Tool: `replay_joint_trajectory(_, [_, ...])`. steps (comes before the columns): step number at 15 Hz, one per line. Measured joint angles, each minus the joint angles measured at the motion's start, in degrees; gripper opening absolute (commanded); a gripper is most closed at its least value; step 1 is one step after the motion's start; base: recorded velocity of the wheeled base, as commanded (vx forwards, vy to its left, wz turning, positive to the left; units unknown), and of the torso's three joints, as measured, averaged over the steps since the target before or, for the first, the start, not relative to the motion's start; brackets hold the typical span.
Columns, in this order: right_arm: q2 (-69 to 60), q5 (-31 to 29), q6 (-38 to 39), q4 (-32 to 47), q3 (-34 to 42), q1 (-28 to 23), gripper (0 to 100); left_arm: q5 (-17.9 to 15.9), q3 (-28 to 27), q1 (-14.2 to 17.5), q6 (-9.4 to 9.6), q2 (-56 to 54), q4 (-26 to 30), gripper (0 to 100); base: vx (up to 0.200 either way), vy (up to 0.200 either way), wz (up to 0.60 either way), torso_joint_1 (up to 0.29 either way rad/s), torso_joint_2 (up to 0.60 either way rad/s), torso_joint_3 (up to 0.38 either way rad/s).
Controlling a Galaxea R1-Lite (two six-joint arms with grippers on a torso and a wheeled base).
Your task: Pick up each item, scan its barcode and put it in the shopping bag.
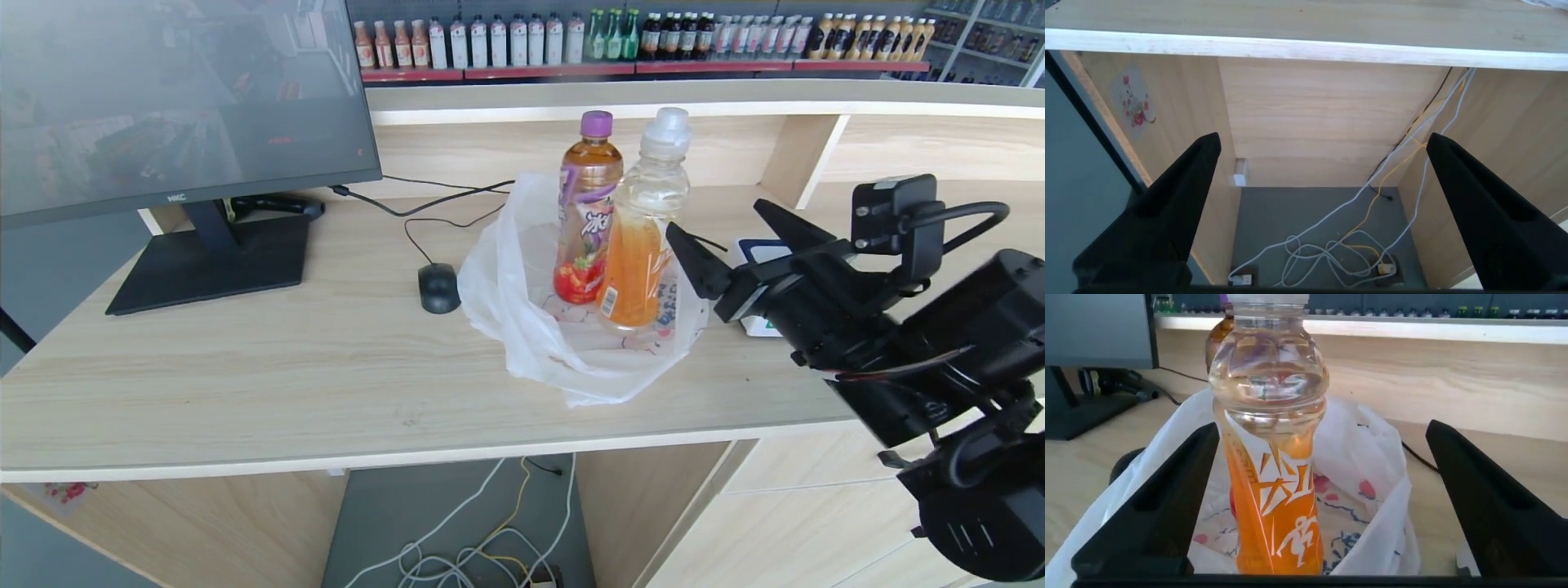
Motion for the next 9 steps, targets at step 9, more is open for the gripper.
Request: replay_joint_trajectory(9, [-41.27, 0.22, 1.29, 13.12, 28.94, -0.94, 100, 0.0, 0.0, 0.0, 0.0, 0.0, 0.0, 100, 0.0, 0.0, 0.0, 0.0, 0.0, 0.0])
